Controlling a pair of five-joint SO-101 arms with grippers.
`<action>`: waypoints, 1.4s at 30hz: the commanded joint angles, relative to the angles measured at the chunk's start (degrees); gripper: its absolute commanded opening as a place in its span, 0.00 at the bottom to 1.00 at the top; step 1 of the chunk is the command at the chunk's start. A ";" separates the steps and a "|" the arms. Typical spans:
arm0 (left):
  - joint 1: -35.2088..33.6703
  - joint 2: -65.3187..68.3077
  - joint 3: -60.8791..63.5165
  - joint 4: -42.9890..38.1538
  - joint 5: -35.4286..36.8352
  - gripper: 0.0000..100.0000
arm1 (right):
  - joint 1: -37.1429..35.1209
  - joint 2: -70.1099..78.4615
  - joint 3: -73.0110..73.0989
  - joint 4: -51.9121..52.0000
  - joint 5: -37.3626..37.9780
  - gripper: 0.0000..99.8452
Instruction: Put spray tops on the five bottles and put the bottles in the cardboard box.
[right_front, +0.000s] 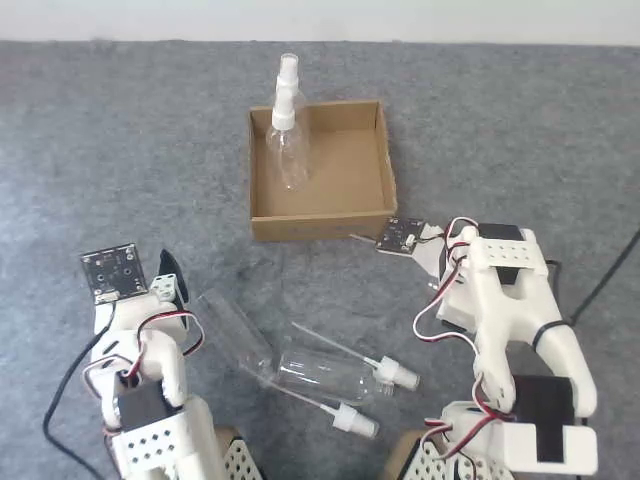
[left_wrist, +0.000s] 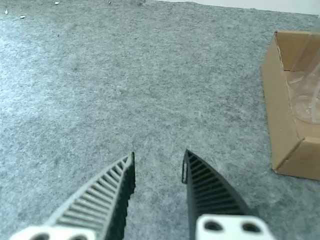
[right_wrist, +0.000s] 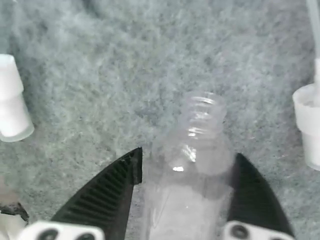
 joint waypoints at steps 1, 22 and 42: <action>-0.09 -0.79 -0.40 -1.85 -0.70 0.15 | 0.31 -0.84 -0.35 0.13 0.79 0.10; -0.09 -0.79 -0.40 -1.85 -0.70 0.15 | -5.49 -15.78 -7.65 16.92 -13.54 0.06; -0.09 -0.79 -0.31 -1.85 -0.70 0.15 | -9.27 -31.08 -7.56 7.96 -47.47 0.06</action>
